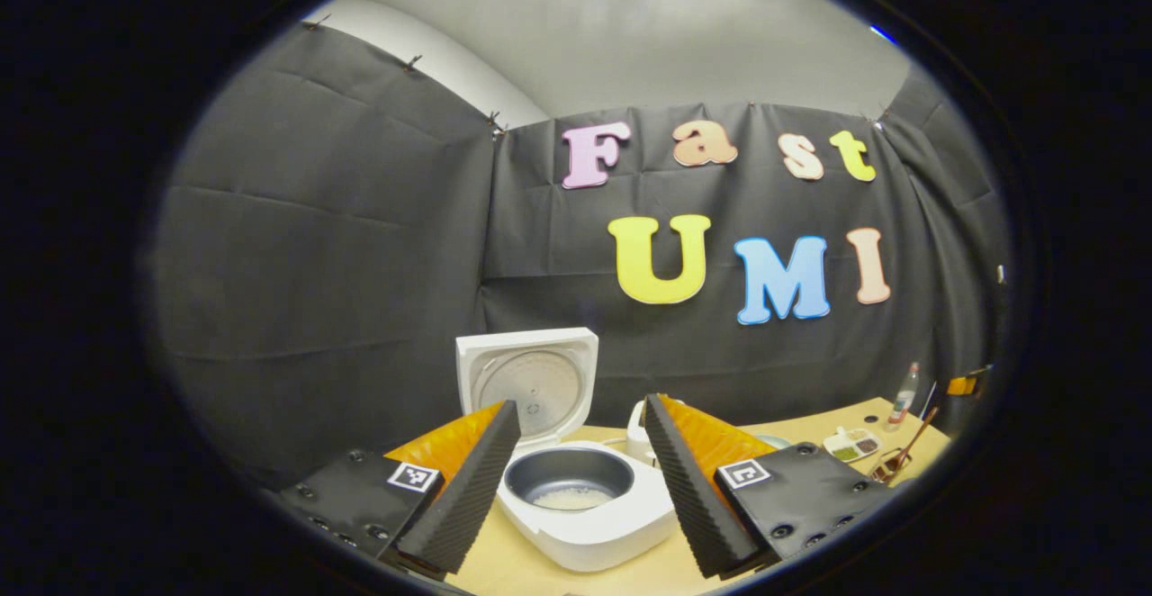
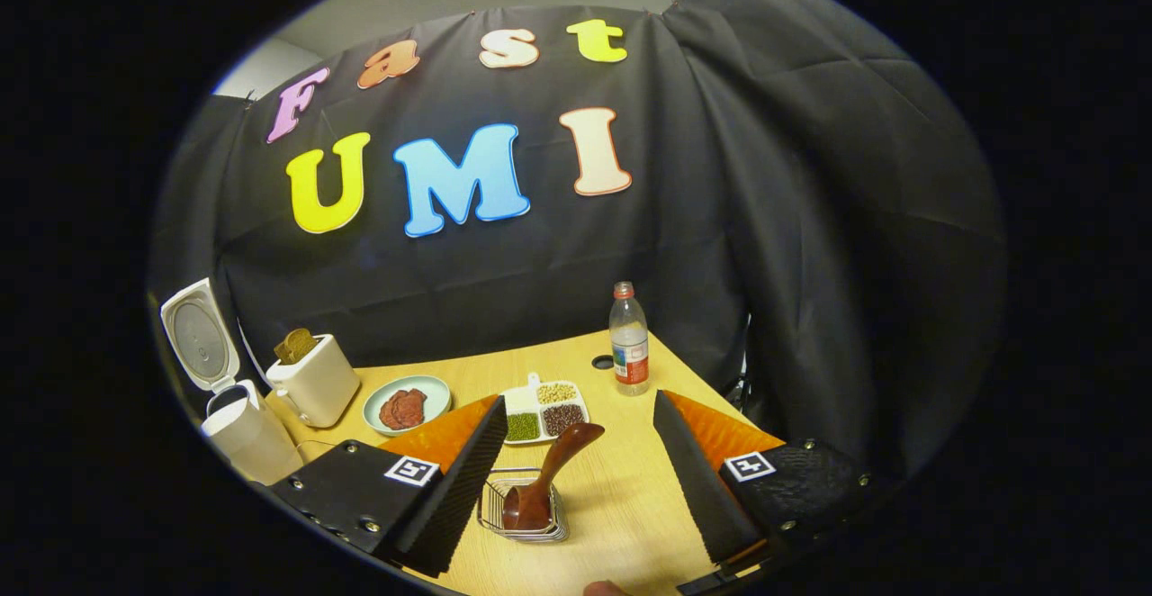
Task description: Close the left gripper, press the button to open the rice cooker; take a wooden spoon from the chopstick holder with the right hand, scoop a spoonful of rice and pour it into the rice cooker, then put the wooden spoon back into the chopstick holder.
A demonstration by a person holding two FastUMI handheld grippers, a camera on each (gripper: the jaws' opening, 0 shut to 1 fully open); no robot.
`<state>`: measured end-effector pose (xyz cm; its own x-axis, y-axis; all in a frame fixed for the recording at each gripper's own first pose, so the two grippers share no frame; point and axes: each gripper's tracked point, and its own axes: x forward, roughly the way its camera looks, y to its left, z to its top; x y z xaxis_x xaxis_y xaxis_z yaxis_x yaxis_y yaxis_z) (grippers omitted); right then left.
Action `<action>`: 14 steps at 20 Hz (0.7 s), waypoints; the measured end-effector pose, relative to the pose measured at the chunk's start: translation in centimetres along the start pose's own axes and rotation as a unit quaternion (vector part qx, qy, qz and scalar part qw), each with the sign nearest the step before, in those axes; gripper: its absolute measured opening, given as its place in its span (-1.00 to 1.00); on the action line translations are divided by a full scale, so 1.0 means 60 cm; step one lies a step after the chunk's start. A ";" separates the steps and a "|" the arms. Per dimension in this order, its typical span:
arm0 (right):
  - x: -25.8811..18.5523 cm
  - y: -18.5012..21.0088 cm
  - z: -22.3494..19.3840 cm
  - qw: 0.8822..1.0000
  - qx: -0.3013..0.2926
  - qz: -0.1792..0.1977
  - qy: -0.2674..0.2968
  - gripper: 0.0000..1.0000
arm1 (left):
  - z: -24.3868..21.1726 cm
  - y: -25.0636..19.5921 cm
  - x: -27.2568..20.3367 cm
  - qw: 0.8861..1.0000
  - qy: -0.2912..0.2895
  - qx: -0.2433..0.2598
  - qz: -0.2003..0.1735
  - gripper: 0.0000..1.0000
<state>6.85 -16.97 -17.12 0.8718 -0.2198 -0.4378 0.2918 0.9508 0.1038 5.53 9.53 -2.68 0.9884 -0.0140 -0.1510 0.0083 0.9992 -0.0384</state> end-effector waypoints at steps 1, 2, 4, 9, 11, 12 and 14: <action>-0.013 0.006 0.014 1.000 -0.003 -0.001 -0.009 0.99 | 0.003 0.006 0.016 1.000 0.001 0.005 0.001 0.94; -0.026 0.012 0.027 1.000 -0.006 0.001 -0.019 0.99 | 0.007 0.015 0.032 1.000 0.002 0.012 0.002 0.94; -0.050 0.021 0.048 0.999 -0.013 0.001 -0.037 0.99 | 0.023 0.030 0.068 1.000 -0.001 0.020 0.004 0.94; -0.089 0.034 0.061 0.998 -0.023 -0.015 -0.055 0.99 | 0.064 0.081 0.171 1.000 -0.014 0.018 0.018 0.90; -0.111 0.043 0.065 0.998 -0.026 -0.020 -0.062 0.99 | 0.074 0.099 0.216 1.000 -0.009 0.006 0.018 0.94; -0.119 0.047 0.067 0.997 -0.029 -0.023 -0.067 0.99 | 0.077 0.102 0.232 1.000 -0.007 -0.001 0.015 0.90; -0.133 0.055 0.071 0.996 -0.037 -0.028 -0.074 0.99 | 0.079 0.114 0.270 1.000 -0.005 -0.007 0.014 0.90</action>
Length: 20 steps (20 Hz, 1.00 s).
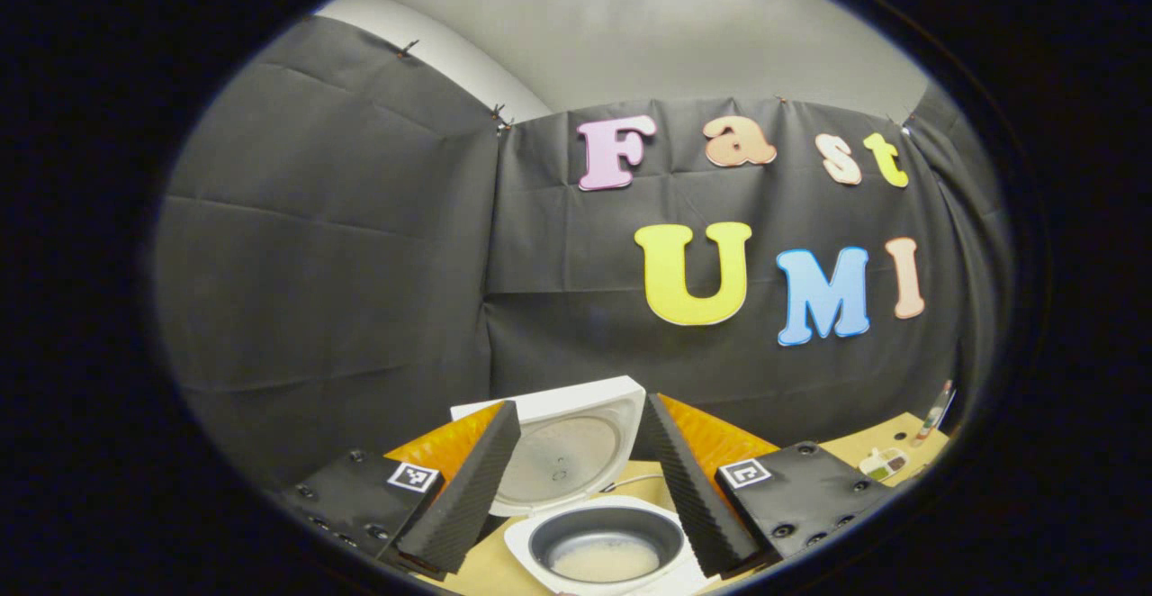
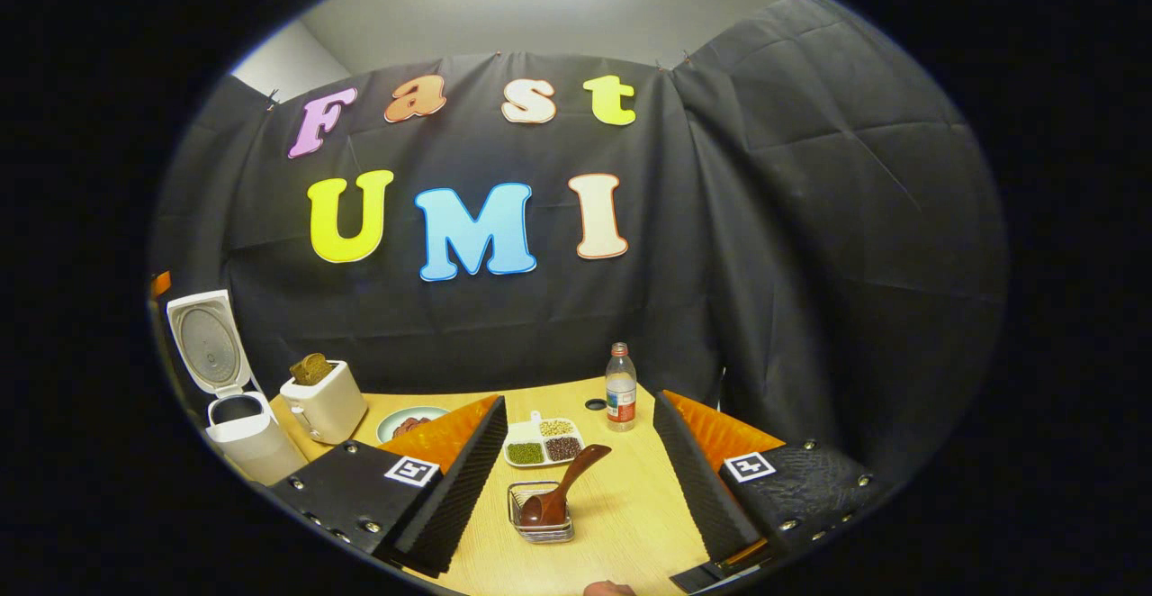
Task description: Close the left gripper, press the button to open the rice cooker; take a wooden spoon from the chopstick holder with the right hand, scoop a spoonful of rice and pour it into the rice cooker, then put the wooden spoon back into the chopstick holder.
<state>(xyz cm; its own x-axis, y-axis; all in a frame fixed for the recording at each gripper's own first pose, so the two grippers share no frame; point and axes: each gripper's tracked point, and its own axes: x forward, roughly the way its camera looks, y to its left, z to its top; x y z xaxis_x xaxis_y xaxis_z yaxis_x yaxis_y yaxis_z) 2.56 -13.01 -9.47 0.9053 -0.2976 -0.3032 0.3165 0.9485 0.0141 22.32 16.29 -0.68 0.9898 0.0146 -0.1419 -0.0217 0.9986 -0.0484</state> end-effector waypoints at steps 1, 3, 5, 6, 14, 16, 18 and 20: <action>-0.007 0.001 0.003 1.000 -0.003 -0.003 -0.003 0.99 | 0.005 0.006 0.020 1.000 0.000 -0.001 0.000 0.99; -0.017 0.005 0.005 1.000 -0.007 -0.009 -0.007 0.99 | 0.002 0.029 0.060 1.000 0.007 0.001 0.016 0.90; -0.027 0.005 0.002 1.000 -0.007 -0.017 -0.009 0.99 | 0.003 0.047 0.097 1.000 0.010 0.003 0.027 0.94; -0.030 0.003 -0.003 1.000 -0.006 -0.021 -0.006 0.99 | 0.006 0.055 0.115 0.999 0.010 0.003 0.030 0.94; -0.058 -0.027 -0.035 0.998 -0.018 -0.052 0.013 0.99 | -0.020 0.078 0.270 0.998 0.040 0.004 0.039 0.90; -0.064 -0.037 -0.036 0.998 -0.015 -0.057 0.014 0.99 | -0.042 0.084 0.299 0.997 0.061 -0.003 0.043 0.90; -0.065 -0.055 -0.037 0.998 -0.025 -0.064 0.016 0.99 | -0.055 0.091 0.325 0.996 0.074 -0.001 0.048 0.94; -0.065 -0.069 -0.027 0.997 -0.032 -0.068 0.014 0.99 | -0.067 0.099 0.341 0.994 0.089 0.005 0.056 0.94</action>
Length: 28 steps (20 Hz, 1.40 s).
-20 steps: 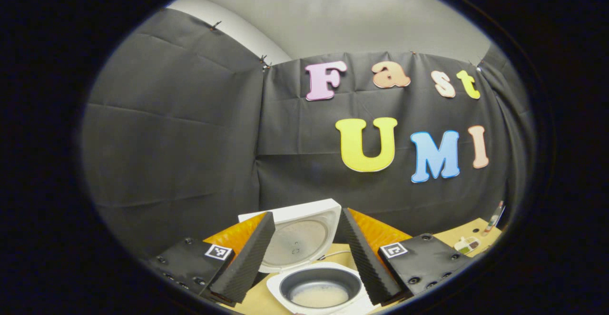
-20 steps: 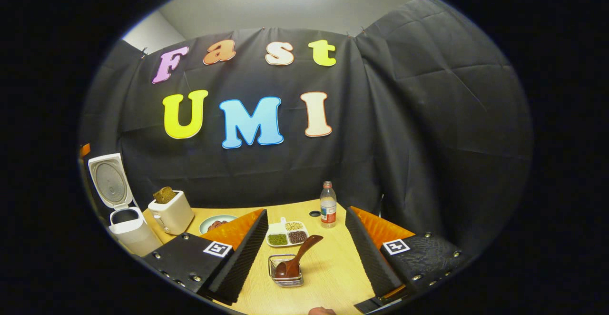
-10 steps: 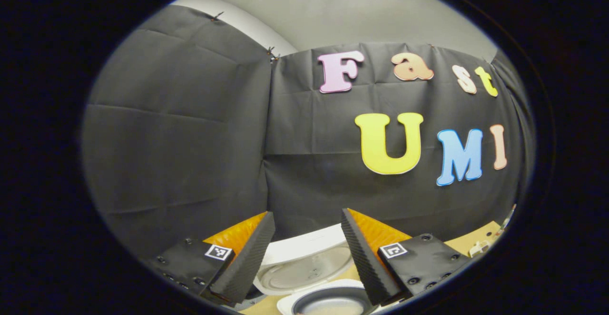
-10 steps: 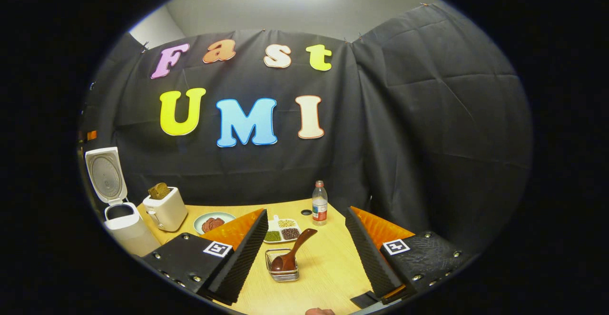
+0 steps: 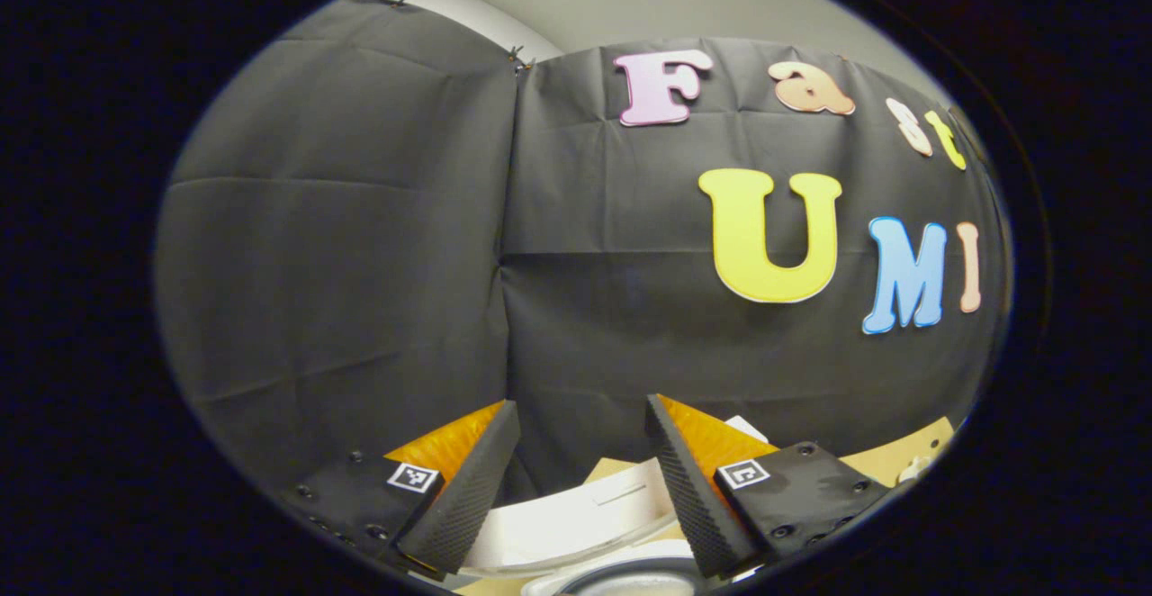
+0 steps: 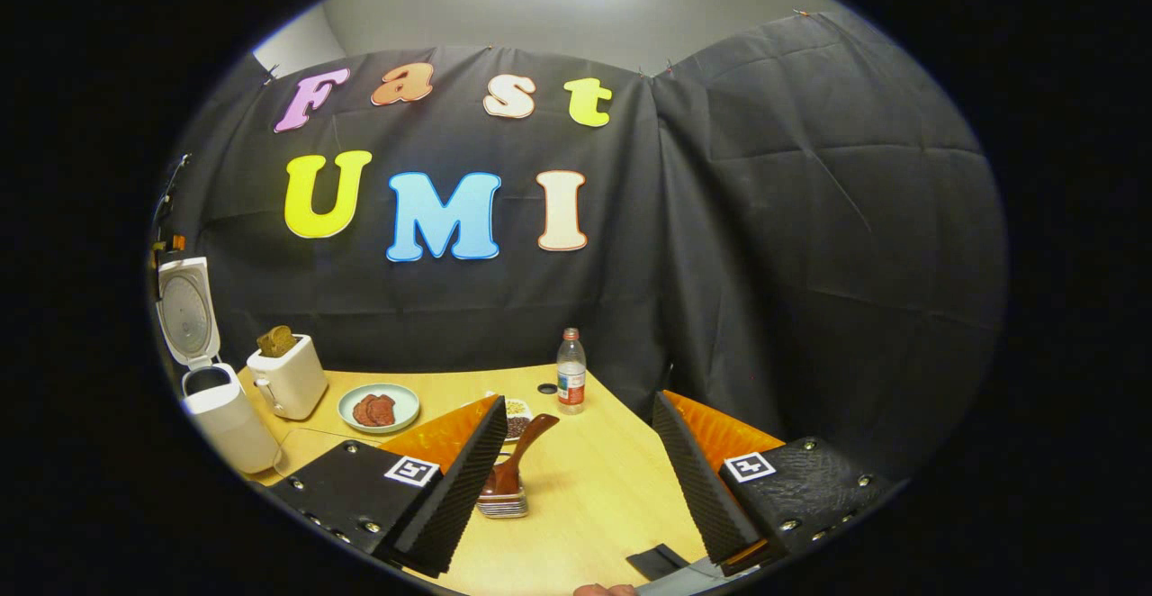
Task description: Close the left gripper, press the button to open the rice cooker; take a wooden spoon from the chopstick holder with the right hand, scoop a spoonful of rice and pour it into the rice cooker, then put the wooden spoon back into the chopstick holder.
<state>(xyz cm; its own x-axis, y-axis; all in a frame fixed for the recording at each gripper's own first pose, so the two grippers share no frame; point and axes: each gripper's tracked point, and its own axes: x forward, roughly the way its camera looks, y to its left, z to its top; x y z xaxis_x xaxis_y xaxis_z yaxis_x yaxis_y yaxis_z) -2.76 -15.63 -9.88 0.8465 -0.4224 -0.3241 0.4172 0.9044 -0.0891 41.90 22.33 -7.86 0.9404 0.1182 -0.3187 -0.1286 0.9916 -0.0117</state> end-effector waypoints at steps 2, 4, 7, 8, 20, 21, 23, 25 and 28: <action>0.002 -0.002 0.011 1.000 0.002 0.003 -0.006 0.99 | -0.027 -0.007 0.014 1.000 0.030 -0.007 -0.002 0.94; 0.005 0.001 0.025 1.000 0.003 0.010 -0.018 0.99 | -0.030 -0.005 0.014 0.999 0.027 -0.019 0.003 1.00; 0.013 0.008 0.032 0.999 -0.015 0.027 -0.026 0.98 | -0.035 -0.012 0.007 0.999 0.034 -0.017 0.008 0.94; 0.015 0.007 0.036 0.999 -0.023 0.029 -0.029 0.98 | -0.034 -0.014 0.000 0.999 0.036 -0.018 0.008 0.94; 0.050 0.001 0.028 0.997 -0.011 0.077 -0.029 0.99 | -0.075 -0.085 -0.095 0.999 0.033 -0.019 0.006 0.94; 0.051 -0.001 0.026 0.996 -0.010 0.080 -0.028 0.98 | -0.080 -0.092 -0.107 0.999 0.033 -0.019 0.003 0.94; 0.056 -0.007 0.025 0.996 -0.011 0.082 -0.028 0.99 | -0.105 -0.111 -0.130 0.999 0.041 -0.025 -0.009 0.93; 0.061 -0.008 0.020 0.996 -0.013 0.089 -0.025 0.98 | -0.156 -0.131 -0.148 0.996 0.074 -0.042 -0.017 0.94; 0.072 -0.008 0.019 0.995 -0.014 0.100 -0.021 0.99 | -0.220 -0.161 -0.185 0.995 0.087 -0.046 -0.034 0.92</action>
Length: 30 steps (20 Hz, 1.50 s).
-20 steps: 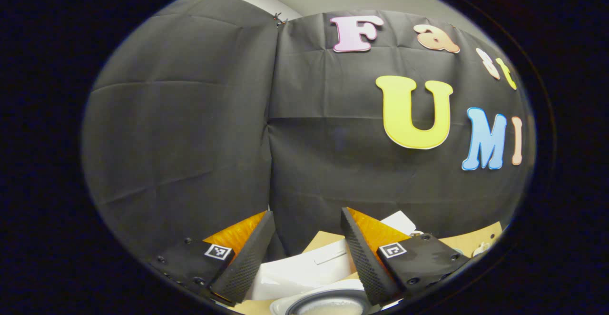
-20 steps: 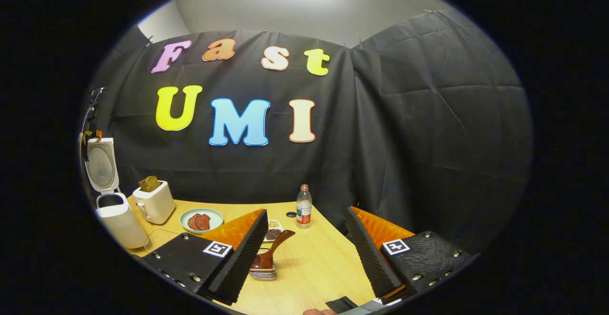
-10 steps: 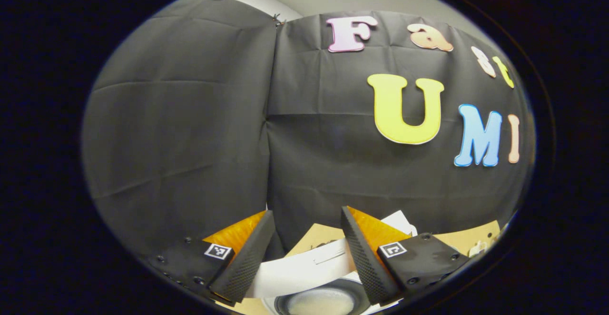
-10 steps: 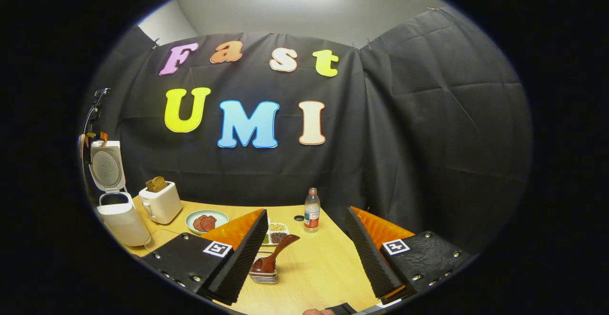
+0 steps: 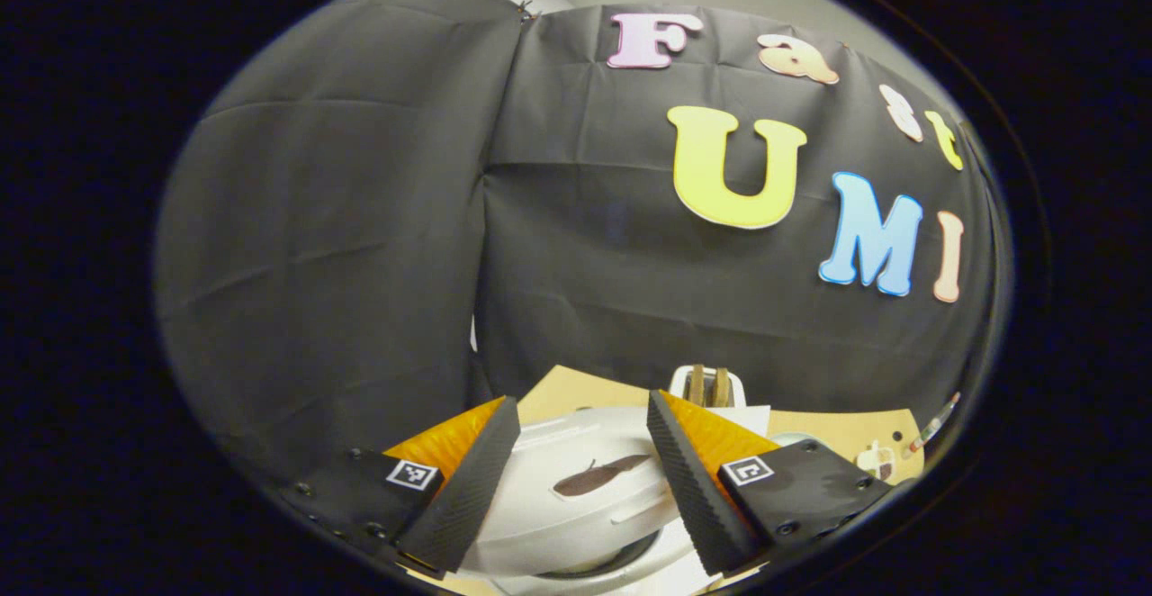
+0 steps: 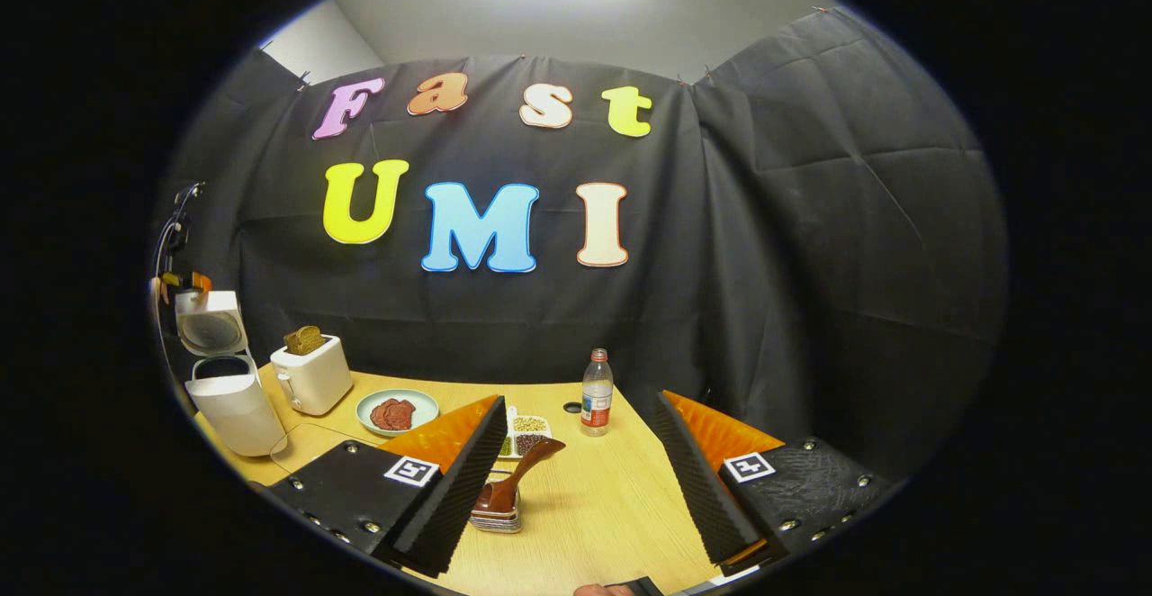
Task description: Close the left gripper, press the button to open the rice cooker; take a wooden spoon from the chopstick holder with the right hand, scoop a spoonful of rice and pour it into the rice cooker, then put the wooden spoon back into the chopstick holder.
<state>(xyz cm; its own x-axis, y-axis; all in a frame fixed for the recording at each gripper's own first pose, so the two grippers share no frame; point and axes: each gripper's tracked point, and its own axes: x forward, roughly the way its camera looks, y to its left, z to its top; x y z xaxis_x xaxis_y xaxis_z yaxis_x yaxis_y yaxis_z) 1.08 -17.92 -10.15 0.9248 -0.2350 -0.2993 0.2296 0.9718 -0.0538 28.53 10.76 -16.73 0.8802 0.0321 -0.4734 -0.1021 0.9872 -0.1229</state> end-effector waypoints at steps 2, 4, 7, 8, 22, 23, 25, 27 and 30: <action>0.008 0.004 0.000 1.000 -0.001 0.009 0.000 0.98 | -0.035 -0.015 -0.010 1.000 0.004 0.025 0.000 1.00; 0.013 0.007 -0.001 1.000 -0.007 0.017 0.002 0.98 | -0.066 -0.019 -0.022 0.999 0.014 0.034 0.001 1.00; 0.019 0.016 -0.003 0.999 -0.012 0.030 0.002 0.98 | -0.090 -0.029 -0.036 0.999 0.021 0.025 0.000 0.95; 0.022 0.018 -0.002 0.999 -0.015 0.033 0.002 0.98 | -0.099 -0.031 -0.037 0.999 0.025 0.019 0.001 0.95; 0.032 0.019 -0.016 0.999 -0.020 0.038 0.015 0.99 | -0.201 -0.050 -0.035 0.996 0.068 0.064 0.007 0.96; 0.032 0.024 -0.019 0.999 -0.020 0.040 0.018 0.98 | -0.201 -0.050 -0.033 0.995 0.068 0.070 0.008 0.96; 0.030 0.031 -0.016 0.999 -0.021 0.044 0.015 0.99 | -0.206 -0.048 -0.033 0.995 0.075 0.069 0.010 0.92; 0.030 0.035 -0.013 0.999 -0.028 0.045 0.012 0.98 | -0.212 -0.048 -0.031 0.994 0.081 0.076 0.014 0.96; 0.030 0.045 -0.014 0.998 -0.028 0.049 0.012 0.99 | -0.212 -0.048 -0.023 0.993 0.087 0.071 0.026 0.97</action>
<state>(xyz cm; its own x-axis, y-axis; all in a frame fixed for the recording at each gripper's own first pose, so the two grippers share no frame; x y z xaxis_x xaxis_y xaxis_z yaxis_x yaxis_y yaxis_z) 3.10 -15.68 -11.64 0.9346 -0.1382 -0.3278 0.1200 0.9899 -0.0752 21.70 5.89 -26.83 0.7811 0.0674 -0.6207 -0.0672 0.9975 0.0238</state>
